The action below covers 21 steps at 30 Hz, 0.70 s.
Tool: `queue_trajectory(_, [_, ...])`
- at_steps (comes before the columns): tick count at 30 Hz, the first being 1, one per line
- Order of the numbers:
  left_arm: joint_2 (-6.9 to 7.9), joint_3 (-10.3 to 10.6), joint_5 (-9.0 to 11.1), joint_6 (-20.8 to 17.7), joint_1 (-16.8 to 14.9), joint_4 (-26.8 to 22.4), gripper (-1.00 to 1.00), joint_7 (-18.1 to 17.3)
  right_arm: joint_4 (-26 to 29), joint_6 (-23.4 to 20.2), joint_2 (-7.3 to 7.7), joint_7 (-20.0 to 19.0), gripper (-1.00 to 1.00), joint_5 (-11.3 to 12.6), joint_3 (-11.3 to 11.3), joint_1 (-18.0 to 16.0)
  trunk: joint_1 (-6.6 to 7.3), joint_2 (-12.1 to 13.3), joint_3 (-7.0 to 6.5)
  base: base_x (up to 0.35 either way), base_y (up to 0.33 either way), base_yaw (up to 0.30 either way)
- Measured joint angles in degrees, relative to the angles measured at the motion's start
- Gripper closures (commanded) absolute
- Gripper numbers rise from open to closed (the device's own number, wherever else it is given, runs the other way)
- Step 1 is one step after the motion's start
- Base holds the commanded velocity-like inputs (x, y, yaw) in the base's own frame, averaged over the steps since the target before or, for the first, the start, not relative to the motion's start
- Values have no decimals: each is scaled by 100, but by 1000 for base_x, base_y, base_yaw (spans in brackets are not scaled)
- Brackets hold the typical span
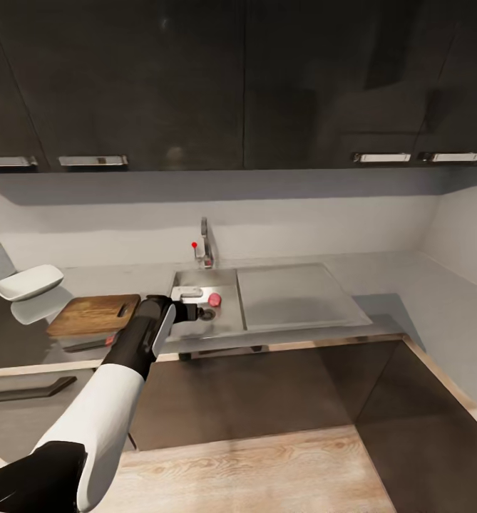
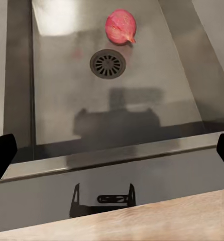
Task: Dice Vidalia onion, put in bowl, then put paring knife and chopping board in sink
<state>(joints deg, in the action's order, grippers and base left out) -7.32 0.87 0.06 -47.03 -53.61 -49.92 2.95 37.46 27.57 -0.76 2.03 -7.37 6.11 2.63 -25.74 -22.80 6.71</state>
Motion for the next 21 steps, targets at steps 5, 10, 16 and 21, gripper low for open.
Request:
queue_trajectory(5, [39, 0, 5, 3, 3, 42, -100, -4, 0, -1, 13, 14, -100, 6, -8, 0, 2, 0, 0, 219, -52, 0])
queue_trajectory(10, [47, 8, 7, 10, 4, 247, -100, -5, 0, -1, 0, 25, -100, 7, -4, 0, 3, 0, 0, 309, -129, 0])
queue_trajectory(16, [43, 15, 12, 17, 4, 292, -100, -5, 0, 0, 5, 27, -100, 7, -10, 0, 3, 0, 0, 300, -169, 0])
queue_trajectory(21, [42, 14, 6, 25, 4, 438, -100, -8, 0, 1, 6, 28, -100, 7, -11, 0, 2, 0, 0, 281, -189, 0])
